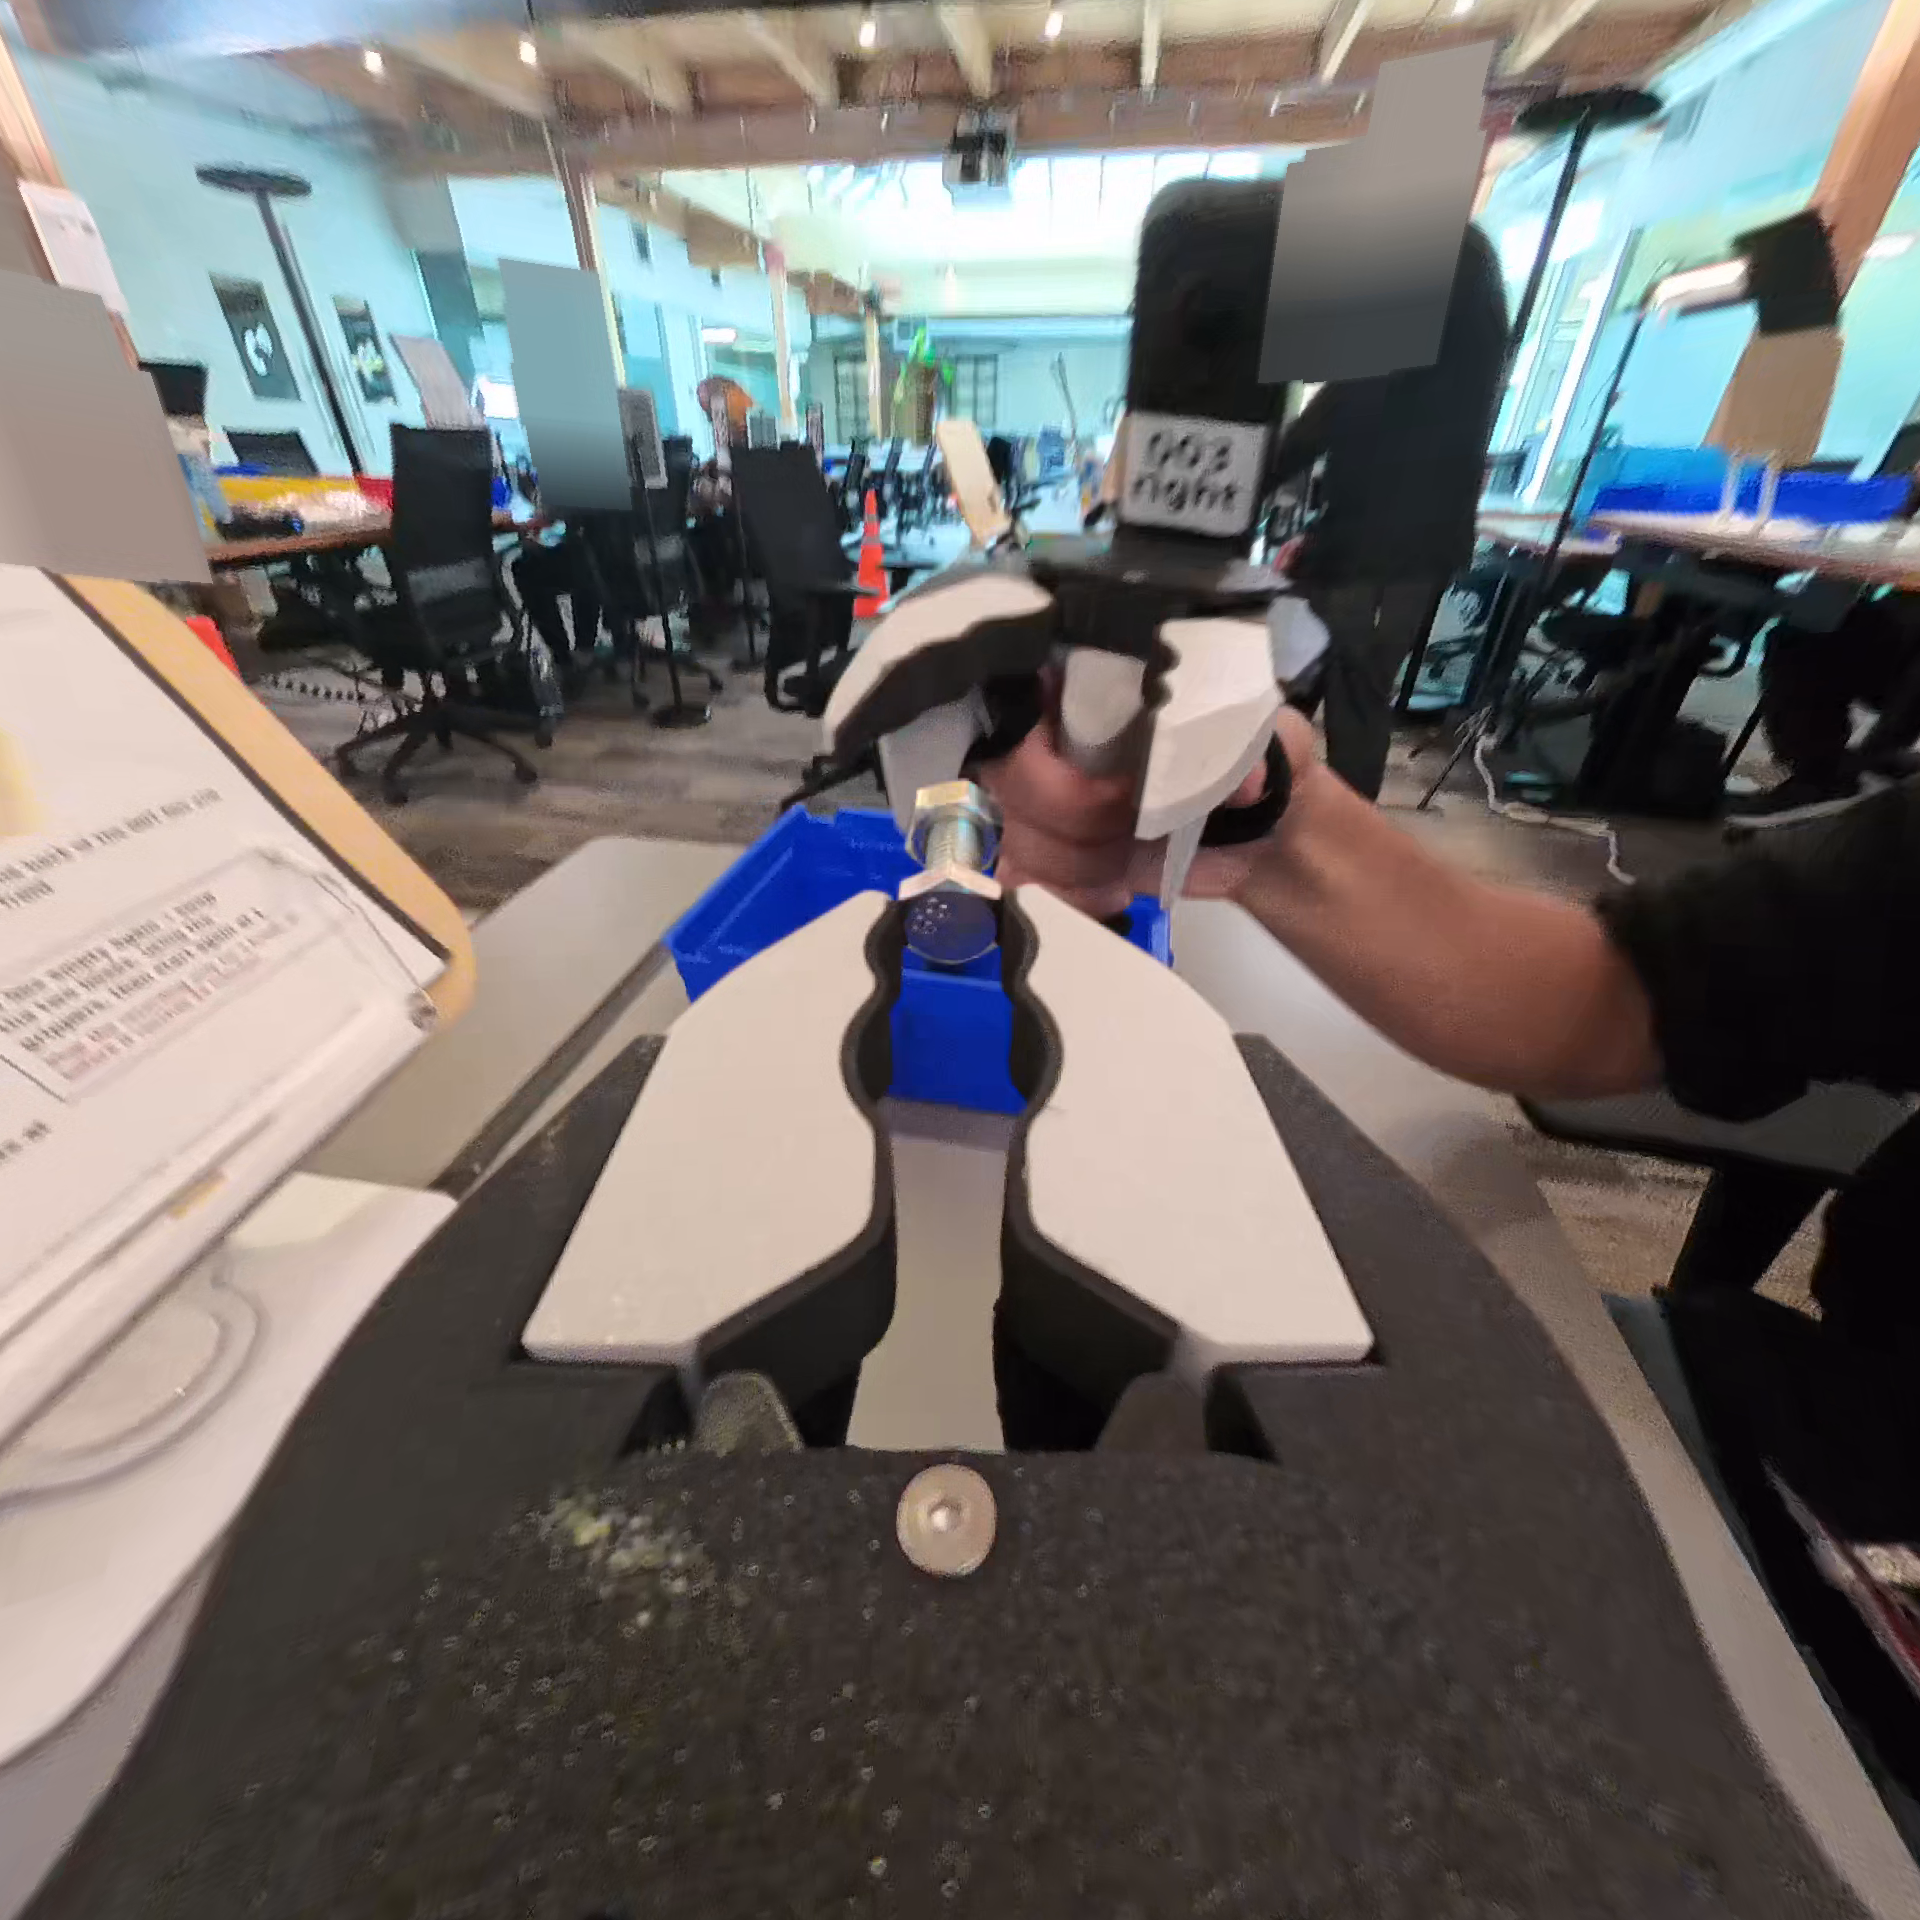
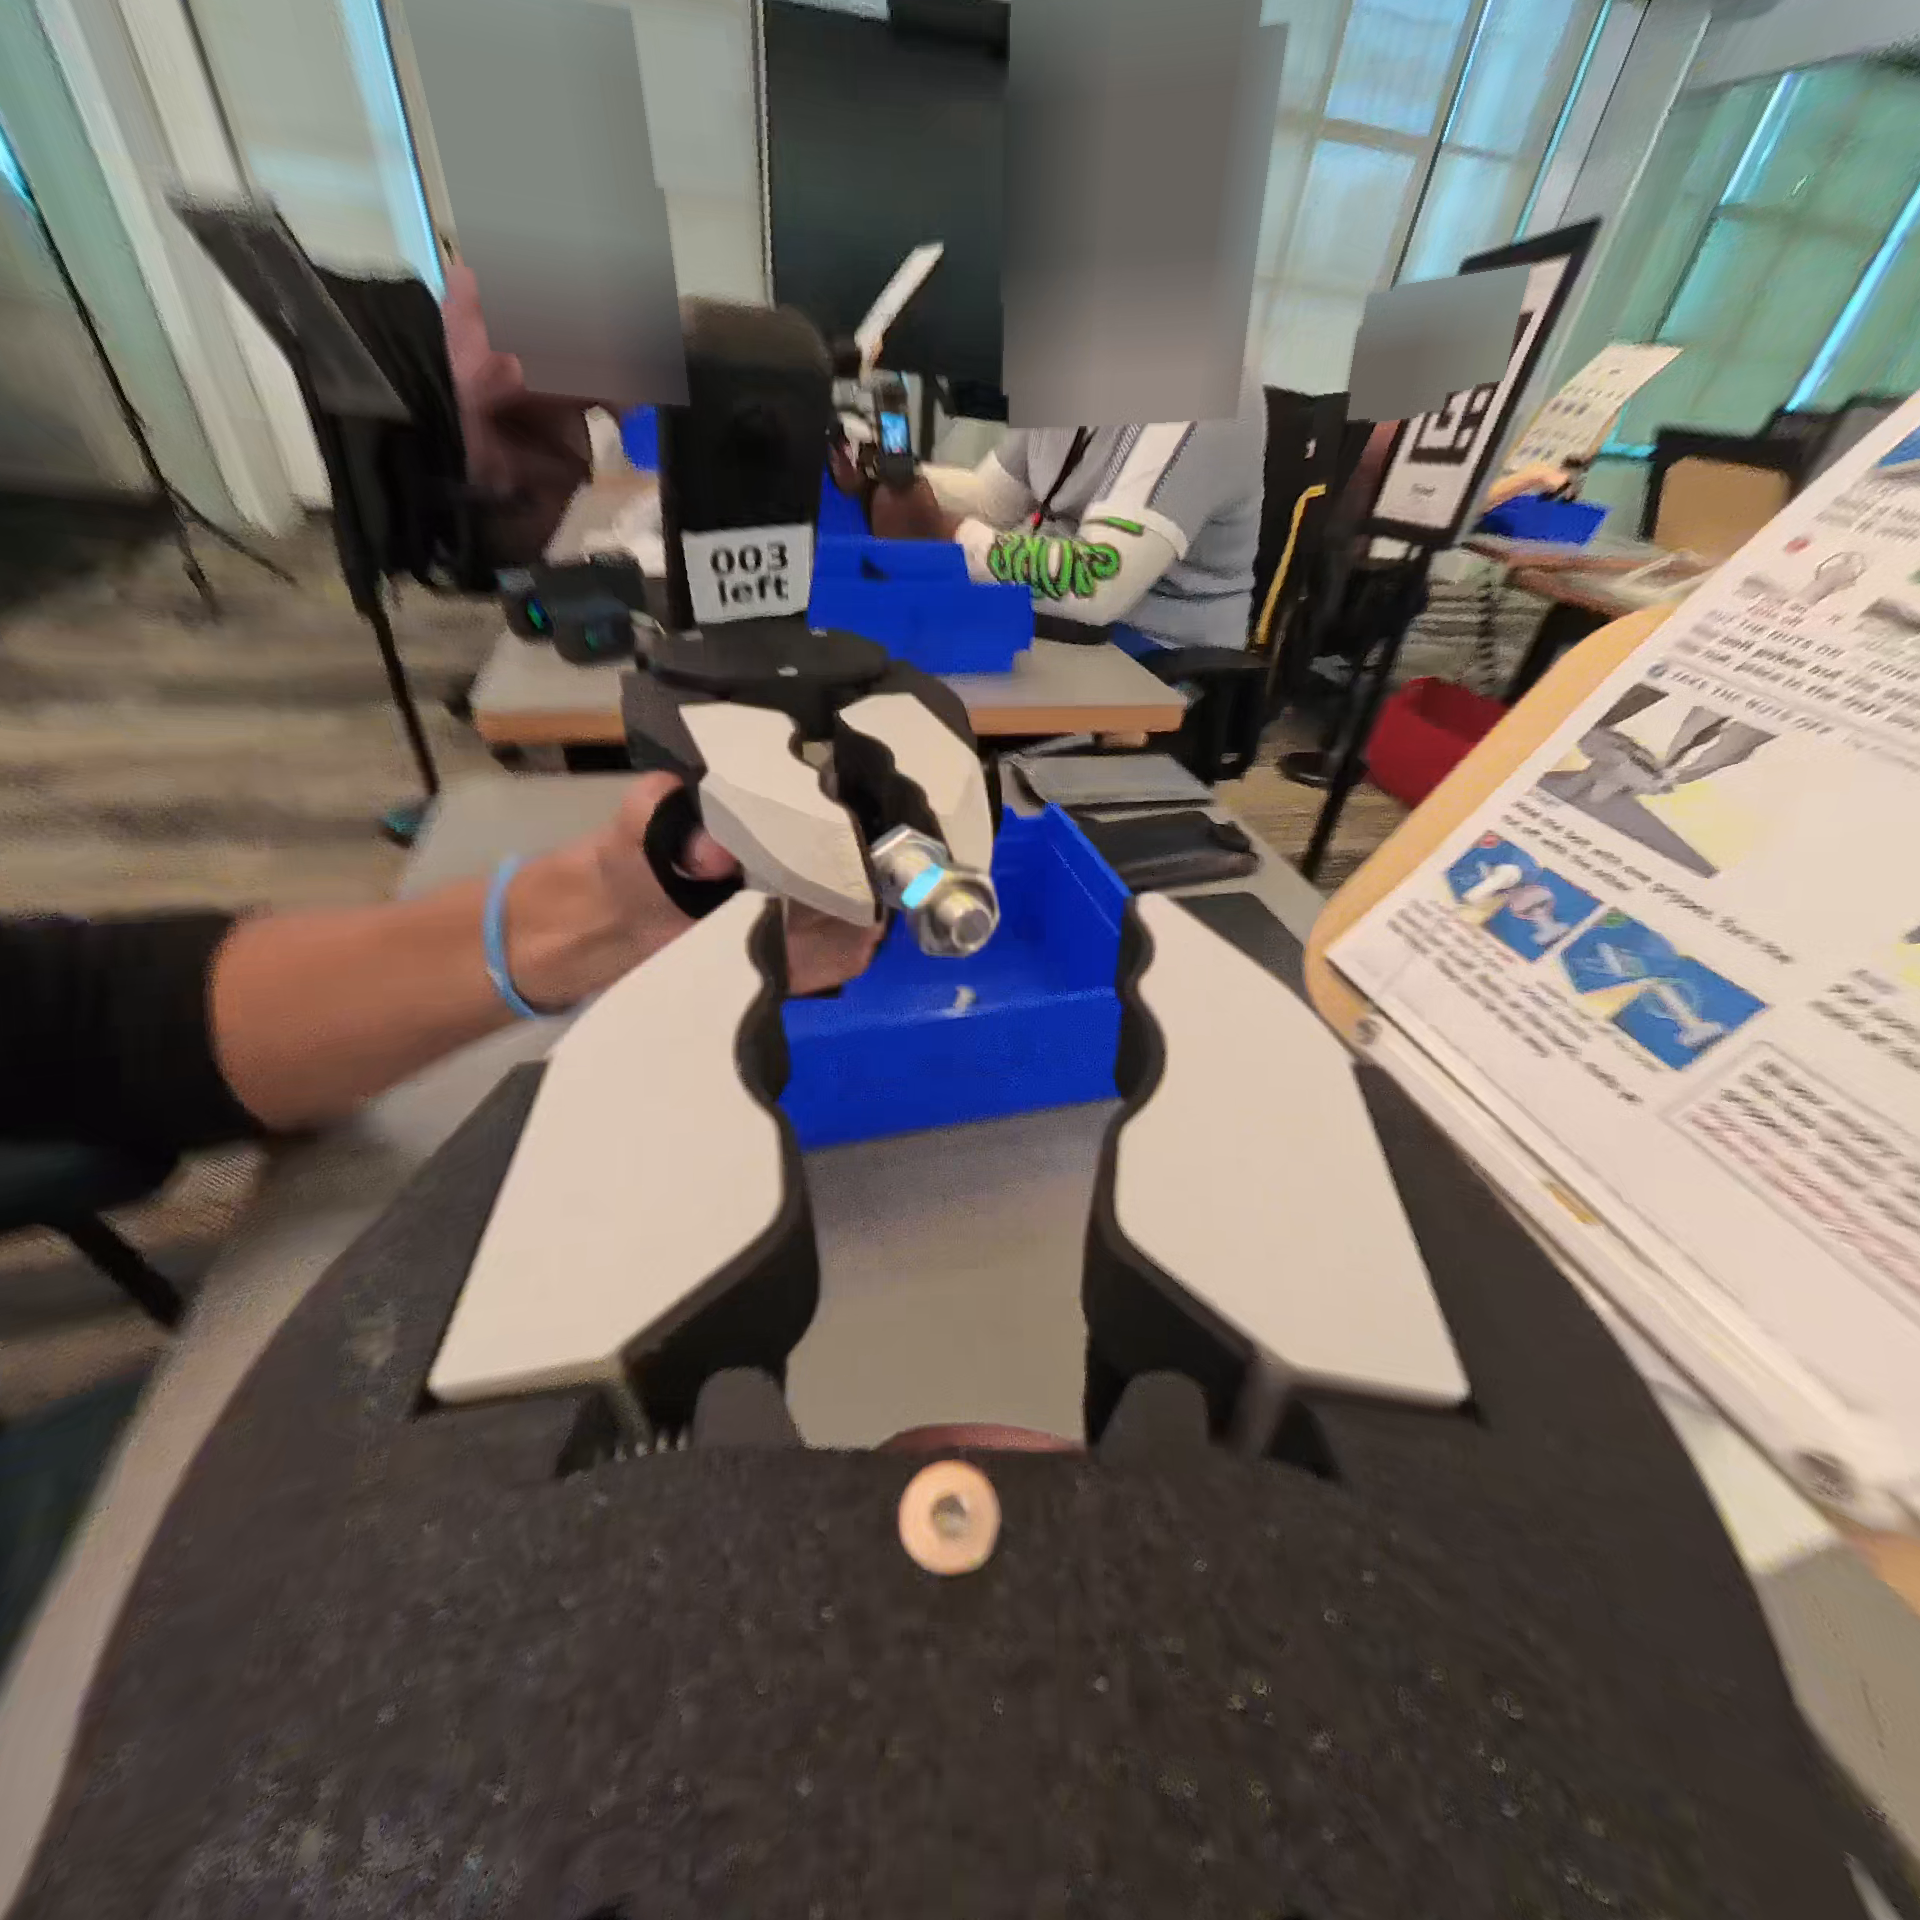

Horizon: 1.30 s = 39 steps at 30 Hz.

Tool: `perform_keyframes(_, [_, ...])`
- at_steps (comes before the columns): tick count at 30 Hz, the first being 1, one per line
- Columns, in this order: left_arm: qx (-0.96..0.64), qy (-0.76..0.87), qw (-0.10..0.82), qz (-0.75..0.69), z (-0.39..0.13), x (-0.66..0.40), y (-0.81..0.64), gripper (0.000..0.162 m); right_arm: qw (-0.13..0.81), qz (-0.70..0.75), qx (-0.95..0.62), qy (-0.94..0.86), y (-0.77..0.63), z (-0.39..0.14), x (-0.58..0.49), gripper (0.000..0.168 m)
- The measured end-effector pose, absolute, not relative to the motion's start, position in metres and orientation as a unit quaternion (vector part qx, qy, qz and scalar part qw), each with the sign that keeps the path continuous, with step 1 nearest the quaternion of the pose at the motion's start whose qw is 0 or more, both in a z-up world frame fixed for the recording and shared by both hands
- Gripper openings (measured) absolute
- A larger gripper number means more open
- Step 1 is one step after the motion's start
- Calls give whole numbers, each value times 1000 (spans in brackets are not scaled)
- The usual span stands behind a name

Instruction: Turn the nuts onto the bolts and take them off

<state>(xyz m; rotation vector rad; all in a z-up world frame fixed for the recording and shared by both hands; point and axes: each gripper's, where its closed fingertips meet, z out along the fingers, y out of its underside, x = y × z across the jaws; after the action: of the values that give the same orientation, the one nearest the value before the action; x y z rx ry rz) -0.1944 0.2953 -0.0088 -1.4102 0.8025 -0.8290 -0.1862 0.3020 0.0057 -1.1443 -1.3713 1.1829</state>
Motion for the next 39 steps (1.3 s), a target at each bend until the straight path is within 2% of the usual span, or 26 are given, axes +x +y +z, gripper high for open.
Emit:
perform_keyframes(3, [-593, 355, 637, -340, 14, -212, 305, 16, 385, 566, -480, -548, 301, 17, -211, 78])
perform_keyframes(5, [-593, 370, 638, -324, 20, -216, 307, 16, 338, 591, -497, -538, 303, 15, -224, 76])
perform_keyframes(6, [-600, 375, 631, -318, 20, -216, 308, 16, 310, 606, -500, -535, 302, 13, -228, 71])
perform_keyframes(7, [-608, 380, 626, -306, 20, -217, 310, 16, 278, 627, -493, -536, 299, 10, -229, 53])
perform_keyframes(8, [-617, 383, 622, -294, 18, -218, 313, 16, 253, 647, -482, -535, 296, 9, -229, 43])
perform_keyframes(9, [-625, 388, 614, -287, 15, -219, 314, 16, 241, 661, -473, -531, 295, 7, -228, 46])
perform_keyframes(15, [-642, 399, 587, -291, 2, -220, 320, 17, 269, 649, -458, -545, 302, 9, -223, 55])
perform_keyframes(16, [-641, 401, 585, -295, 1, -221, 320, 17, 296, 648, -443, -544, 303, 16, -220, 59])
perform_keyframes(19, [-651, 410, 577, -274, -7, -226, 321, 17, 381, 657, -400, -513, 314, 44, -205, 53])
perform_keyframes(21, [-645, 407, 580, -287, -3, -228, 317, 17, 373, 633, -428, -526, 322, 32, -204, 51])
perform_keyframes(23, [-632, 406, 587, -301, 4, -228, 313, 17, 321, 610, -471, -551, 323, 4, -209, 58])
perform_keyframes(26, [-628, 413, 586, -302, 4, -225, 310, 17, 269, 626, -470, -561, 309, -10, -214, 58])
perform_keyframes(29, [-619, 420, 580, -322, 2, -217, 309, 16, 273, 640, -436, -571, 292, 1, -216, 56])
perform_keyframes(30, [-622, 422, 576, -322, -2, -216, 310, 17, 285, 645, -426, -568, 289, 9, -215, 62])
perform_keyframes(32, [-634, 421, 570, -309, -9, -217, 316, 17, 331, 658, -389, -553, 289, 30, -207, 54])
perform_keyframes(34, [-643, 422, 563, -305, -14, -219, 318, 17, 369, 660, -390, -526, 300, 43, -200, 55])
perform_keyframes(39, [-616, 423, 578, -327, -1, -216, 309, 16, 301, 592, -464, -587, 306, -9, -208, 56])
